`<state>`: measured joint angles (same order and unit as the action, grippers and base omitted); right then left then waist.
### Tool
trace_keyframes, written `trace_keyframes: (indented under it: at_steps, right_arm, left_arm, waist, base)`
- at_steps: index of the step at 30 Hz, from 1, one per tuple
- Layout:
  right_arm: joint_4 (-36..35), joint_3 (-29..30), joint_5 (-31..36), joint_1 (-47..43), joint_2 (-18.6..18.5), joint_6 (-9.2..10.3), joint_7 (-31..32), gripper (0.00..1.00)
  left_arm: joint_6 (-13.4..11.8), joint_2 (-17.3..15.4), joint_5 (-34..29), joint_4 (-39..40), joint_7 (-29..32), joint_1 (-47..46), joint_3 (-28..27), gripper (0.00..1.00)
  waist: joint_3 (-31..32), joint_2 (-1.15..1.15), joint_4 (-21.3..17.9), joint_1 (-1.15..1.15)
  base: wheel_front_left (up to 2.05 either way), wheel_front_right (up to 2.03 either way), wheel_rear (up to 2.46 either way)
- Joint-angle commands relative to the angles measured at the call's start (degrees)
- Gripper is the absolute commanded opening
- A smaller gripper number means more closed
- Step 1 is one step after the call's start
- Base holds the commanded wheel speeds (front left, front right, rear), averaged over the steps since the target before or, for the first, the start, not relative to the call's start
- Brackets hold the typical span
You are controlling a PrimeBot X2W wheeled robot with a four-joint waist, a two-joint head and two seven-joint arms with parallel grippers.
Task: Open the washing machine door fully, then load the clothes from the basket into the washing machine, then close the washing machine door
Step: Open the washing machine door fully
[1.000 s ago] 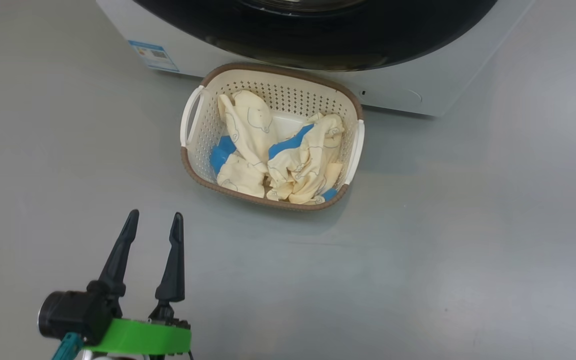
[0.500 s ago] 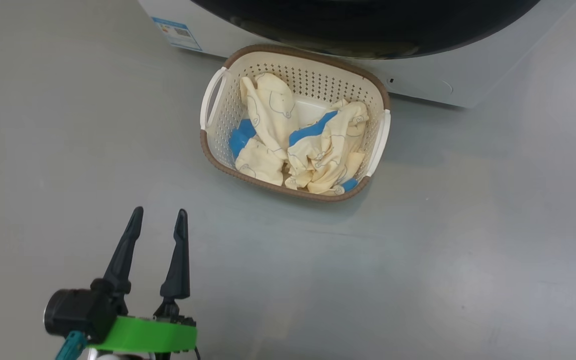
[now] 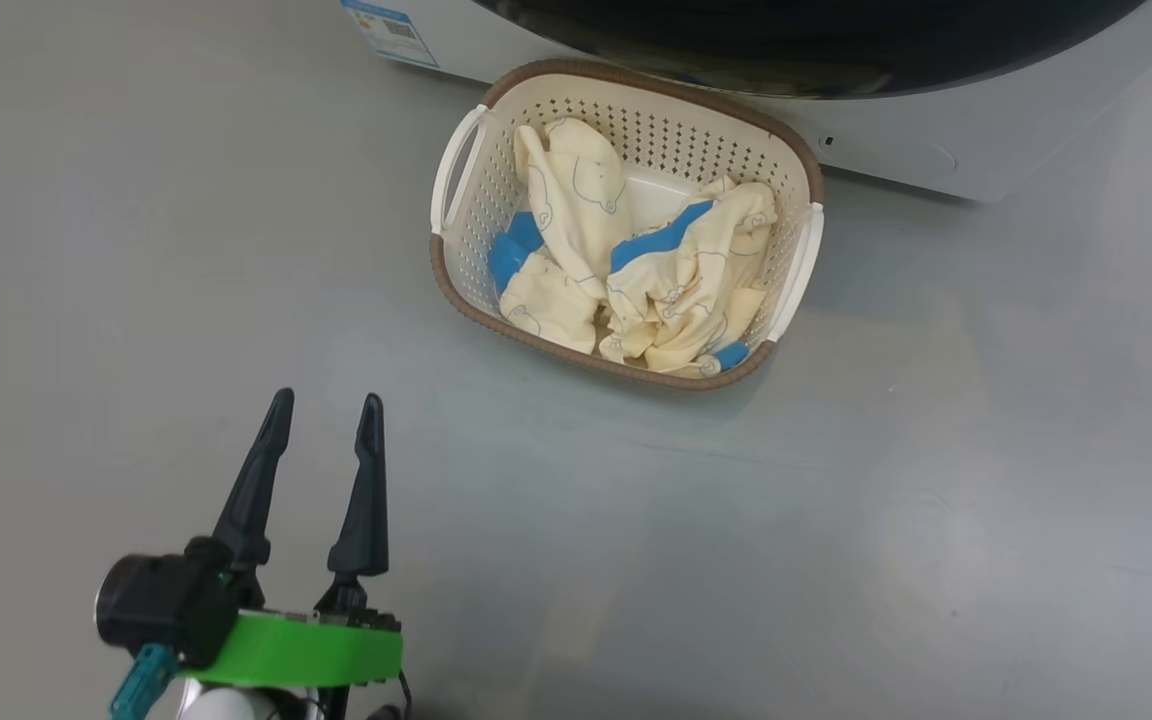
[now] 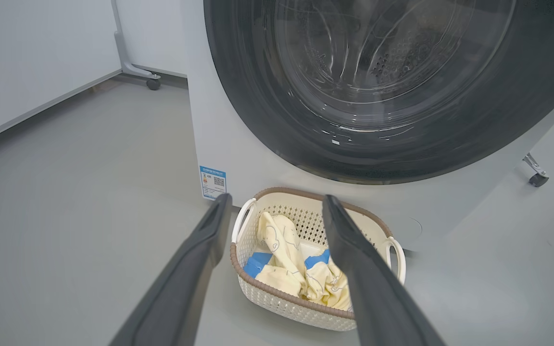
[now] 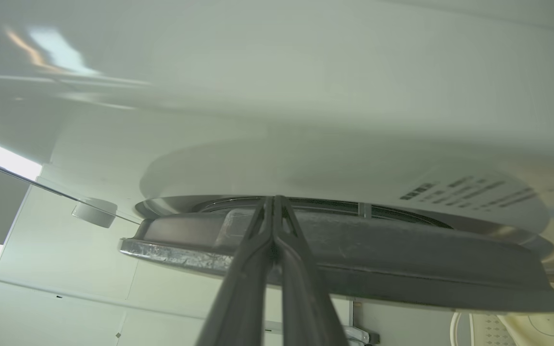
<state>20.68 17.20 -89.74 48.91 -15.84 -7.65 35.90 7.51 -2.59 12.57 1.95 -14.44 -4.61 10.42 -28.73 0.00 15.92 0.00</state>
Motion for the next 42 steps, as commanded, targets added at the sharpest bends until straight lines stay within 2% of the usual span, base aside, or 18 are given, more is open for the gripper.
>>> trace_keyframes:
  at_steps: [1,21,42]
  right_arm:
    - [-1.91,-0.70,0.47,2.15,-0.02,0.16,0.51,0.00]
    - [-1.66,-2.83,1.20,5.37,-1.90,0.16,0.98,0.00]
    - [-1.42,-8.45,1.96,6.24,-1.66,0.16,2.10,0.00]
  left_arm:
    - [-0.02,-0.41,-0.11,1.96,-0.56,-0.49,-1.88,1.00]
    - [-0.02,-0.30,2.03,3.28,-0.56,-0.24,-1.31,1.00]
    - [-0.02,-0.29,2.68,3.33,-0.56,-0.63,-1.27,1.00]
  waist:
    - [-0.08,0.00,0.29,0.00]
    - [-2.80,0.00,2.58,0.00]
    - [-4.17,0.00,2.12,0.00]
  base:
    - [0.00,0.00,0.00]
    - [0.00,0.00,0.00]
    - [0.00,0.00,0.00]
